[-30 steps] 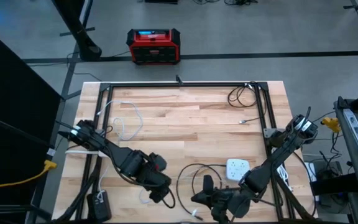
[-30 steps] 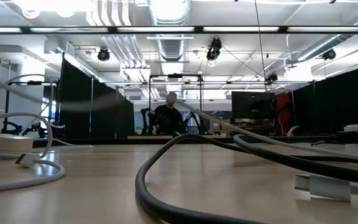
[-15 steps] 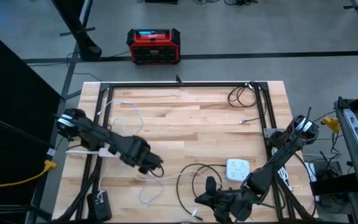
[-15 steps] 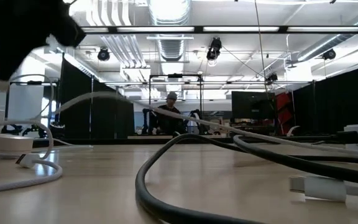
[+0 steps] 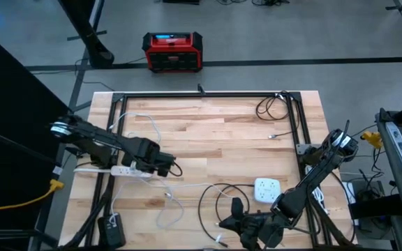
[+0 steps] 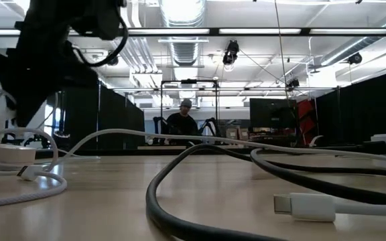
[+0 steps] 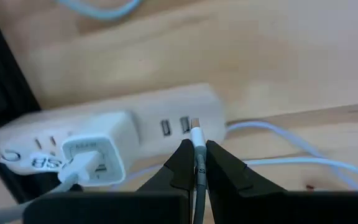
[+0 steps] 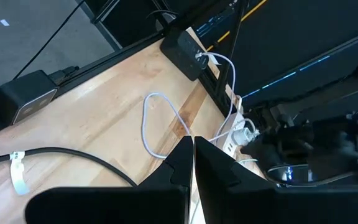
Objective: Insert USB
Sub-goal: Insert the white charger cable into the left white outlet extension
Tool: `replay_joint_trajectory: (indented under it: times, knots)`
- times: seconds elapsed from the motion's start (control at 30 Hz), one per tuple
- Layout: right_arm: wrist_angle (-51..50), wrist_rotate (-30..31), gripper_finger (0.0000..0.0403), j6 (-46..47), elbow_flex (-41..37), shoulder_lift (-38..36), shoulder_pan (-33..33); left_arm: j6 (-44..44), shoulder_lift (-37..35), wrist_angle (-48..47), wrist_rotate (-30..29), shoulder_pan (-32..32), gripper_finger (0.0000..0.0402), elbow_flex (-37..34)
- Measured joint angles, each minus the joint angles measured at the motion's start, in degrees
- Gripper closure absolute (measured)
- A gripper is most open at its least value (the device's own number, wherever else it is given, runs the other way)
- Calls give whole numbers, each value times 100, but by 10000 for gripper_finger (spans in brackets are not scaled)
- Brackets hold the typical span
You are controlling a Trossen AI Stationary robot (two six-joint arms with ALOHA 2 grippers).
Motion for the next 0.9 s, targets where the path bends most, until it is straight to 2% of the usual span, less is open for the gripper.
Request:
replay_joint_trajectory:
  times: [0.6, 0.9]
  knots:
    - [-18, 0, 403, 0, -22, 0, 13, -230, 7, 228, 291, 247, 390, -261]
    - [-49, 0, 403, 1, -23, 0, 13, -162, 13, 311, 111, 355, 390, -279]
